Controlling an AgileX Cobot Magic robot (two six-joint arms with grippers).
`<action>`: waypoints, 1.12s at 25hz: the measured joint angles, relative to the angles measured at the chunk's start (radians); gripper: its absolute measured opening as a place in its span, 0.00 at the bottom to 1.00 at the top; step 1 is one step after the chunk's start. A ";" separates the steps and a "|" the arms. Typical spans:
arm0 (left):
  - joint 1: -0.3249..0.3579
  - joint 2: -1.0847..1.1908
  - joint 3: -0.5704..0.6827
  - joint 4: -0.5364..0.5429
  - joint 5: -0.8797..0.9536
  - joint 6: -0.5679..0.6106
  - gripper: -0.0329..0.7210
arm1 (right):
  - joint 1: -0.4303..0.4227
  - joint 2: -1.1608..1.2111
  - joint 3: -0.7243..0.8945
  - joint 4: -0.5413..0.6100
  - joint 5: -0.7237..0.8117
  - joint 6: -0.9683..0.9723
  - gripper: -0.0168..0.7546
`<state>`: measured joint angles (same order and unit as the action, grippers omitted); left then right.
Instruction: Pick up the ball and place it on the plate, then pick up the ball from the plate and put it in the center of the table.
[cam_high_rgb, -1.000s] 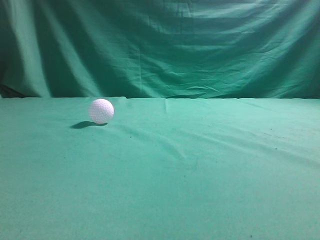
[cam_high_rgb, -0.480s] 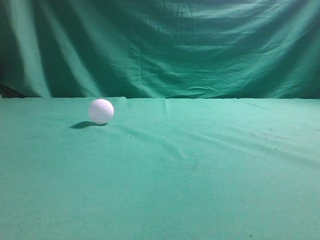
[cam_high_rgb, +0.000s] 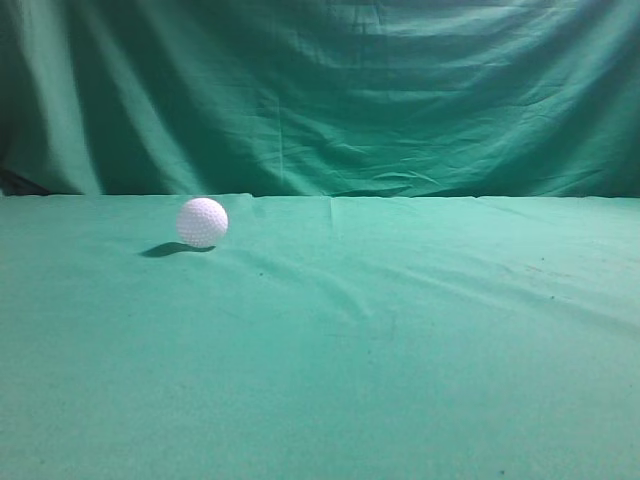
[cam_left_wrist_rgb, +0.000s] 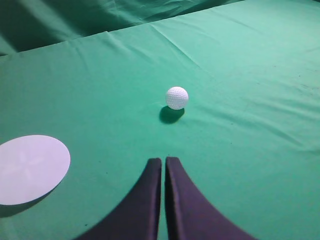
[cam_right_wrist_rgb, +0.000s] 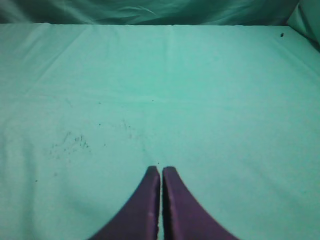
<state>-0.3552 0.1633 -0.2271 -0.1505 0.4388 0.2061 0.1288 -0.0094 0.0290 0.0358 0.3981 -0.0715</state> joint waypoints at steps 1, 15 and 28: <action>0.000 0.000 0.000 0.000 0.000 0.000 0.04 | 0.000 0.000 0.000 0.000 0.000 0.000 0.02; 0.000 0.000 0.000 0.002 0.000 0.000 0.04 | 0.000 0.000 0.000 0.000 0.000 0.000 0.02; 0.096 -0.097 0.000 0.091 0.002 0.000 0.04 | 0.000 0.000 0.000 0.000 0.000 0.000 0.02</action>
<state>-0.2591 0.0663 -0.2271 -0.0592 0.4408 0.2061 0.1288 -0.0094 0.0290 0.0358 0.3981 -0.0715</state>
